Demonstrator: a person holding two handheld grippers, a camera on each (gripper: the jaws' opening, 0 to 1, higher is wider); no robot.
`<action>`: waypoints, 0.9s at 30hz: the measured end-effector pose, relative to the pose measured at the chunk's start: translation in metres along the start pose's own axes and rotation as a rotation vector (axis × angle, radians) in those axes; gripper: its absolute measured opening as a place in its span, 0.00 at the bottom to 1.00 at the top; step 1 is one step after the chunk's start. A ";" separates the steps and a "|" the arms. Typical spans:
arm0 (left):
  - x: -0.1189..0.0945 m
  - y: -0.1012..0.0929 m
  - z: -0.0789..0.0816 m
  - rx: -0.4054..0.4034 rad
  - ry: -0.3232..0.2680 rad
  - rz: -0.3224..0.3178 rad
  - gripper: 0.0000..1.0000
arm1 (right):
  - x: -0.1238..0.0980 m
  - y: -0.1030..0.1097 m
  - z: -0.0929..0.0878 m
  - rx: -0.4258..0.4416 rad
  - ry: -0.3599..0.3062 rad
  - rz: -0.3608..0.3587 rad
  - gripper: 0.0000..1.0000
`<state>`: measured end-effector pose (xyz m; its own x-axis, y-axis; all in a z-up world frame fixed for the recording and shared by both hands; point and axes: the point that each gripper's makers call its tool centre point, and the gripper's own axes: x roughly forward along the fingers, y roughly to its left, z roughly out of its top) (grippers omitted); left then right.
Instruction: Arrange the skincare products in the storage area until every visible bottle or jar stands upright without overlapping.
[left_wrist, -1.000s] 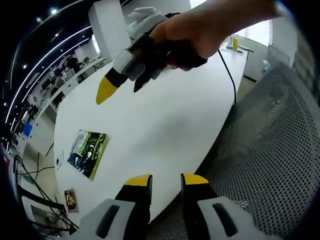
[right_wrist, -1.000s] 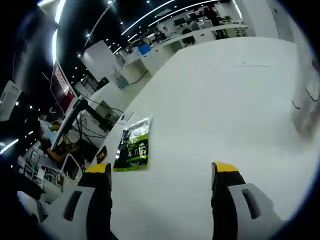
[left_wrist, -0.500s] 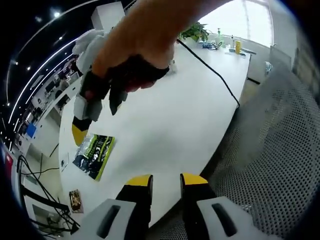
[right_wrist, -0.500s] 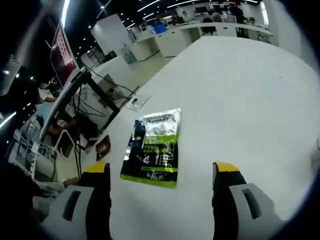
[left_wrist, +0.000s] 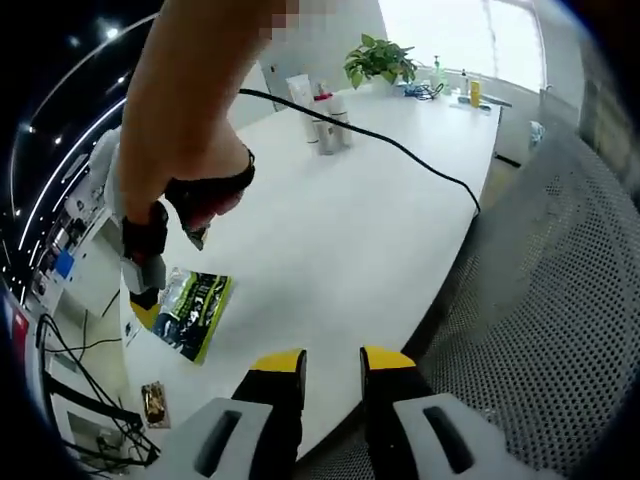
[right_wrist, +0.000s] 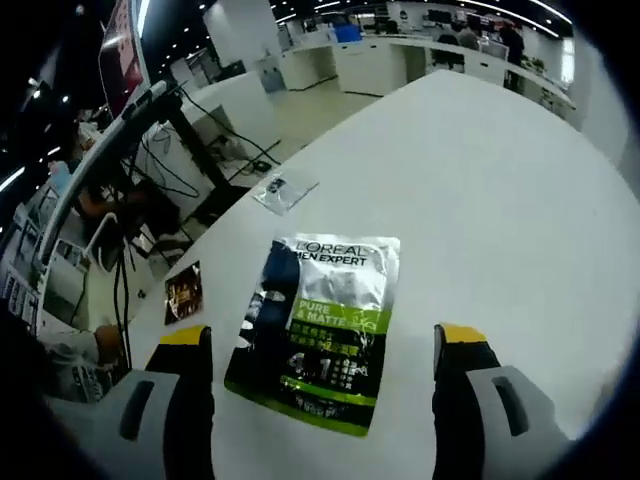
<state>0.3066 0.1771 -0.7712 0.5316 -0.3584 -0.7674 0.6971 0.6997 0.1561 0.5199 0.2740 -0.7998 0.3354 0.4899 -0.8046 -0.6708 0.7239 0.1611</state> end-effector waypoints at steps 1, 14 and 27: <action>0.000 0.000 0.001 -0.003 -0.007 -0.001 0.22 | 0.005 0.000 0.000 -0.004 0.009 -0.002 0.92; 0.000 0.000 0.001 0.016 -0.005 0.001 0.22 | 0.036 0.004 0.000 -0.033 0.124 -0.084 0.99; 0.000 -0.001 0.001 0.023 -0.007 0.000 0.22 | 0.039 0.004 -0.004 -0.123 0.143 -0.120 0.99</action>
<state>0.3067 0.1759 -0.7705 0.5345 -0.3627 -0.7634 0.7082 0.6852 0.1704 0.5277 0.2935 -0.8327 0.3261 0.3234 -0.8883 -0.7102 0.7040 -0.0044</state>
